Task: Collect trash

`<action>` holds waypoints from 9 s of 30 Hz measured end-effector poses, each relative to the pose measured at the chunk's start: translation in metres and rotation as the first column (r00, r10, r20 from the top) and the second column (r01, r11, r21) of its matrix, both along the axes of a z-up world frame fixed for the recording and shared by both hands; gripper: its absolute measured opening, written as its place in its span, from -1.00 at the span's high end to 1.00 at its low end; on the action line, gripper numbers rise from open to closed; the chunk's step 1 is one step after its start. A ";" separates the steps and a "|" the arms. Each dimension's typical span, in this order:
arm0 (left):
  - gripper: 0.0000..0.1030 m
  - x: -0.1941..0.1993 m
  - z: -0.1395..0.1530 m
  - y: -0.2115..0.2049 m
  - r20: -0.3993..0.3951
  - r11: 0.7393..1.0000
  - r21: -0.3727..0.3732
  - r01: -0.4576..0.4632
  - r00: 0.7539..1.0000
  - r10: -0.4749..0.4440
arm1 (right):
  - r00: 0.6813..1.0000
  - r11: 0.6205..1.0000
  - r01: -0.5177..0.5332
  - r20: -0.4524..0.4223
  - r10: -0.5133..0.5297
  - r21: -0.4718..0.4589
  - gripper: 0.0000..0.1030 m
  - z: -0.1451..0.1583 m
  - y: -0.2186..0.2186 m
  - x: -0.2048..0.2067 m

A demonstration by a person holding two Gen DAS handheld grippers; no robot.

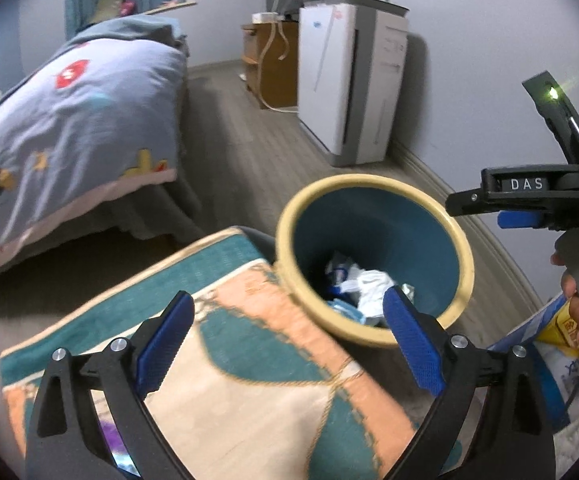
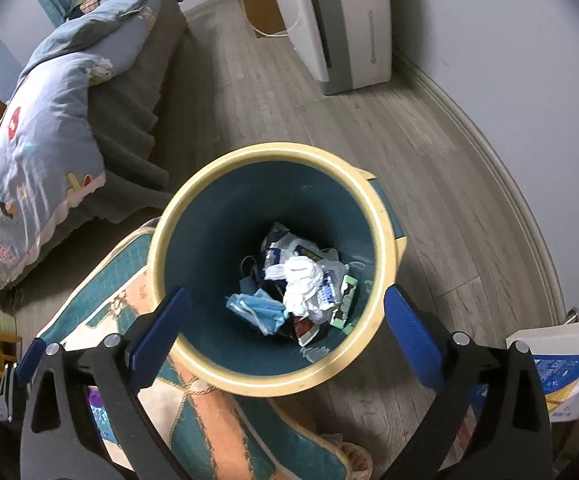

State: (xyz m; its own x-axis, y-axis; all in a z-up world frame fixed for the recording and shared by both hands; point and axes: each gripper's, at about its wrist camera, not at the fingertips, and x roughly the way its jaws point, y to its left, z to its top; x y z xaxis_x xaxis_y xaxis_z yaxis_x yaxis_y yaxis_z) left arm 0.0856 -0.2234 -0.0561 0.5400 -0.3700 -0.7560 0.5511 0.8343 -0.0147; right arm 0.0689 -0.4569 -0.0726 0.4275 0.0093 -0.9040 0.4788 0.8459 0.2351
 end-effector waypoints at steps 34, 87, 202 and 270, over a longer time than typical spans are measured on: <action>-0.85 -0.036 -0.014 0.250 -0.081 0.862 0.138 -0.488 0.862 0.501 | 0.933 0.932 -0.357 0.016 0.359 -0.053 -0.89 0.023 0.202 0.033; -0.85 -0.017 -0.053 0.280 -0.211 0.845 0.178 -0.505 0.819 0.534 | 0.722 0.735 -0.677 -0.167 0.672 0.031 0.36 -0.063 0.328 0.069; -0.85 0.010 0.000 -0.054 -0.077 0.999 0.011 0.046 0.996 -0.045 | 0.977 0.976 -0.213 -0.022 0.212 -0.055 -0.36 -0.006 -0.020 -0.024; -0.90 -0.032 0.023 -0.028 -0.019 0.996 0.083 -0.007 1.000 0.008 | 0.977 0.952 -0.173 0.078 0.199 -0.254 -0.89 0.047 0.010 -0.083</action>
